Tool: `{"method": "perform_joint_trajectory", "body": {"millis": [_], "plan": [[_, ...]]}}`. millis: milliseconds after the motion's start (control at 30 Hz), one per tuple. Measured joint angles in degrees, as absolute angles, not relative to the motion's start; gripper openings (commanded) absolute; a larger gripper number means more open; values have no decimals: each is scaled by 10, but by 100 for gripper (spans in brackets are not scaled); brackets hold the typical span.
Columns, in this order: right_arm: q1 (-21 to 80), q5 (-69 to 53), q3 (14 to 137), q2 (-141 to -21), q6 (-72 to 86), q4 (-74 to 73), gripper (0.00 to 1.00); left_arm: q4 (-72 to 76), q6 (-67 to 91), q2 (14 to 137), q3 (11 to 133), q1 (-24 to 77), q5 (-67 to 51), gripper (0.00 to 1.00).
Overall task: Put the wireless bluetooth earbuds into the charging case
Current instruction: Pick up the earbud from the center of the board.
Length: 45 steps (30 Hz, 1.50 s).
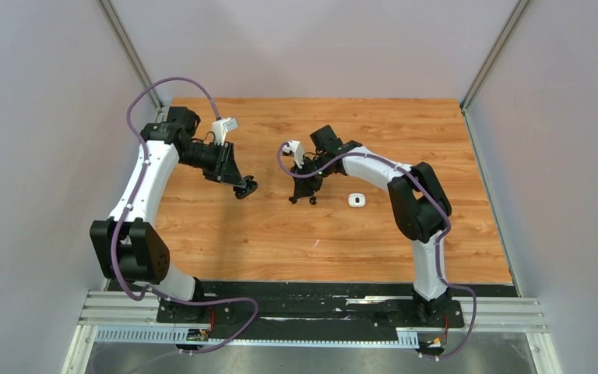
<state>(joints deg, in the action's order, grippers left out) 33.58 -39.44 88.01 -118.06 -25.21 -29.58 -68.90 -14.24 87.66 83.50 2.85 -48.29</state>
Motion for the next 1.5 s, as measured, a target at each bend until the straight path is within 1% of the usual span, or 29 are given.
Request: {"method": "perform_joint_trajectory", "body": {"millis": [167,233,667,1033,1500], "plan": [[334,-380,880,-1188,-234,-289,28,-686,-138,851,823,22,-477,0],[334,-376,880,-1190,-228,-286,29,-685,-138,847,821,22,-476,0],[336,-339,880,-1221,-180,-256,31,-684,-138,842,809,20,-471,0],[343,-333,881,-1227,-170,-253,32,-684,-136,833,799,18,-468,0],[355,-337,881,-1227,-161,-245,28,-684,-134,833,799,18,-468,0]]}}
